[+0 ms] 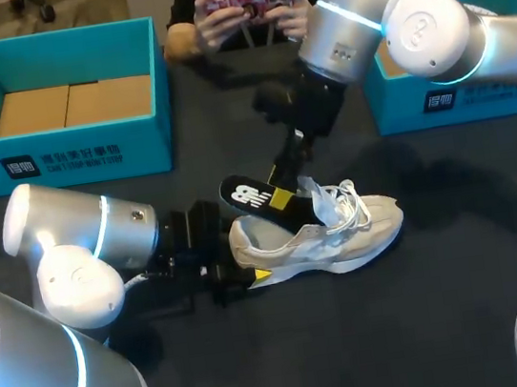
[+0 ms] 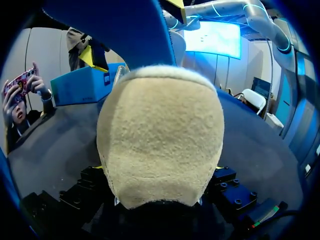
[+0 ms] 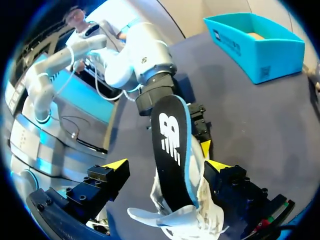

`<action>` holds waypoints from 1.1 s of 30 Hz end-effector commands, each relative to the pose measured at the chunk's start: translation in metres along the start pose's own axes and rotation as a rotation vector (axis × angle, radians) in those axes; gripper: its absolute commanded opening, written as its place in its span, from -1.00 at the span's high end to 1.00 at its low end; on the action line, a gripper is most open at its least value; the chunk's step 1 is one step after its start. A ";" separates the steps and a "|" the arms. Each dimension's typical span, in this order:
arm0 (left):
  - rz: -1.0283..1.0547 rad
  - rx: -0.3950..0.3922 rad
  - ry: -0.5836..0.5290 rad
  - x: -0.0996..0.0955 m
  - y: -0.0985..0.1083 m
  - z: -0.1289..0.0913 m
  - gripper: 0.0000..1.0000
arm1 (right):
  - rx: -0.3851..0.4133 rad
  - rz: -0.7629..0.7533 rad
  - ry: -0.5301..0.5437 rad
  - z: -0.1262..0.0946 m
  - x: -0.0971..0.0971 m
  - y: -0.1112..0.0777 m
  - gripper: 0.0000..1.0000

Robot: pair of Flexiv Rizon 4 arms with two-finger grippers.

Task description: Take the shoe out of the shoebox, open the shoe tongue, remove and reinsert the insole, then place the shoe into the shoebox

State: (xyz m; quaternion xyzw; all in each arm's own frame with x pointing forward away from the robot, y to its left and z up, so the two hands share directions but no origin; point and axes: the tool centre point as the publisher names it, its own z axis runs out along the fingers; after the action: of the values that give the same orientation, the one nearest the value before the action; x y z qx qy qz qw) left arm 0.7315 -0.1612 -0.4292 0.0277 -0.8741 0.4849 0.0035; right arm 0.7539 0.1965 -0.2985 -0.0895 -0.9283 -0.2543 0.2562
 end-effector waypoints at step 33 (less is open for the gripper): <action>0.000 -0.003 -0.001 -0.002 0.010 0.005 1.00 | -0.002 0.040 0.175 0.018 -0.008 -0.004 0.47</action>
State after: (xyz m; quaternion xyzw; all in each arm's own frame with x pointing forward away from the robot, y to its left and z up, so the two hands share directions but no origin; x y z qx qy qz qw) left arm 0.7315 -0.1612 -0.4292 0.0278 -0.8741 0.4849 0.0035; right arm 0.7468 0.1995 -0.3162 -0.0892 -0.9003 -0.2611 0.3368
